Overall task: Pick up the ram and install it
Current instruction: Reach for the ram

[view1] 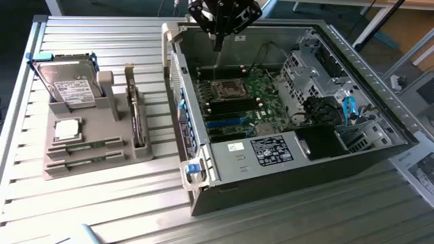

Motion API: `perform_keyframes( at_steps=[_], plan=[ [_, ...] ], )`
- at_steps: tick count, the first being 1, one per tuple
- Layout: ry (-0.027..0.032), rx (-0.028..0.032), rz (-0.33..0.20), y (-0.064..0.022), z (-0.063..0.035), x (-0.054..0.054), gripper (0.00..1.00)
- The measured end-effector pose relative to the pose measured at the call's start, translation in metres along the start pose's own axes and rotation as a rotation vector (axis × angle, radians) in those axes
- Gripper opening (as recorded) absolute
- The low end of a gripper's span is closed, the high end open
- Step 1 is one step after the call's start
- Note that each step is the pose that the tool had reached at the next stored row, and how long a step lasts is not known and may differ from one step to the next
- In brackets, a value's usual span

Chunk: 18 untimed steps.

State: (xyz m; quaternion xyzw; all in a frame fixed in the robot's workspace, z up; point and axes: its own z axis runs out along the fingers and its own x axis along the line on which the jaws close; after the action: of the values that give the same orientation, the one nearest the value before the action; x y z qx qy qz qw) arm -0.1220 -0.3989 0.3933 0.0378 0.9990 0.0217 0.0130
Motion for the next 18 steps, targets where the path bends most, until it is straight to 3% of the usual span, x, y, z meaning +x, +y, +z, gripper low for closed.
perform_keyframes(
  at_steps=[1,4,6,14,18],
  plan=[
    [0.0,0.0,0.0,-0.0002,0.0001,0.003,0.1],
    [-0.0003,-0.0001,0.0,-0.0028,0.0,0.037,0.1],
    [-0.0004,-0.0001,0.0,-0.0035,-0.0001,0.046,0.1],
    [-0.0006,-0.0002,0.0,-0.008,0.0006,0.105,0.1],
    [-0.0005,-0.0001,0.0,-0.0098,0.0006,0.128,0.1]
  ],
)
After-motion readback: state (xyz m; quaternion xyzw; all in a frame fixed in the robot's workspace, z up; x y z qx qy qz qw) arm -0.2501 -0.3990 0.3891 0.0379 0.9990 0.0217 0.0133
